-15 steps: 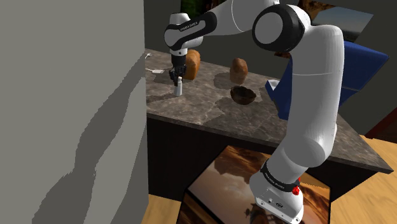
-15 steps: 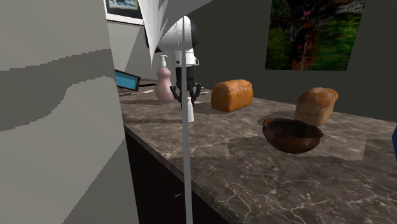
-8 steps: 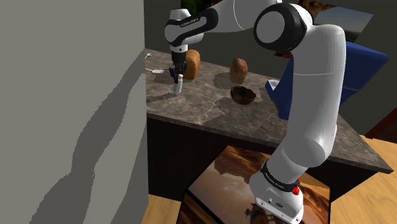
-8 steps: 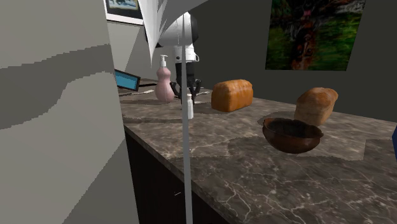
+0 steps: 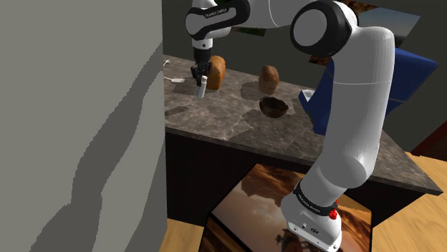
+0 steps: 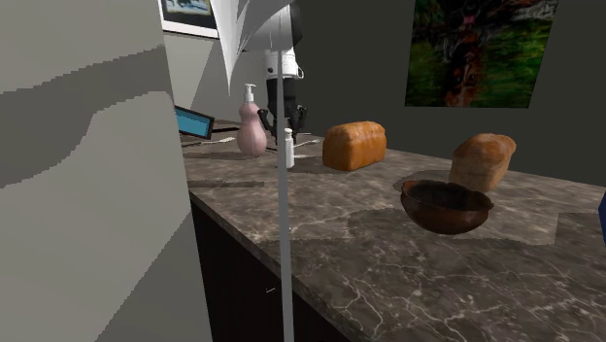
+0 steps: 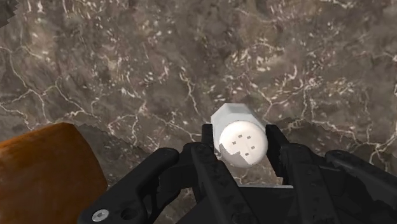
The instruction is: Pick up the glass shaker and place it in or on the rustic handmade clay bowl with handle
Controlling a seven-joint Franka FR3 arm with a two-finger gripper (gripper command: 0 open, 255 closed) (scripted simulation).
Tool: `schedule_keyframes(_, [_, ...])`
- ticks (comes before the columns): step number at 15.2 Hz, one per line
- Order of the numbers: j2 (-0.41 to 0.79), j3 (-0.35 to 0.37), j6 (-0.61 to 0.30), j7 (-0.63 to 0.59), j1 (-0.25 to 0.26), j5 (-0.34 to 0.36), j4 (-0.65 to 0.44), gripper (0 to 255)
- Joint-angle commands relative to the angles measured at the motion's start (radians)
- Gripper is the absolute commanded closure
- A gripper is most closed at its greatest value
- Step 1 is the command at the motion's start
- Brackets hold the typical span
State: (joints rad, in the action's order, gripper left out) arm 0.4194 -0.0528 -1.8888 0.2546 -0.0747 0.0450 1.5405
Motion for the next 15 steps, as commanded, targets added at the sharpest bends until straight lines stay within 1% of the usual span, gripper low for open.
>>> schedule_keyframes(1, [-0.006, -0.001, 0.022, 0.003, -0.001, 0.000, -0.016, 255])
schedule_keyframes(15, [-0.024, -0.001, 0.202, 0.012, -0.001, -0.001, -0.178, 255])
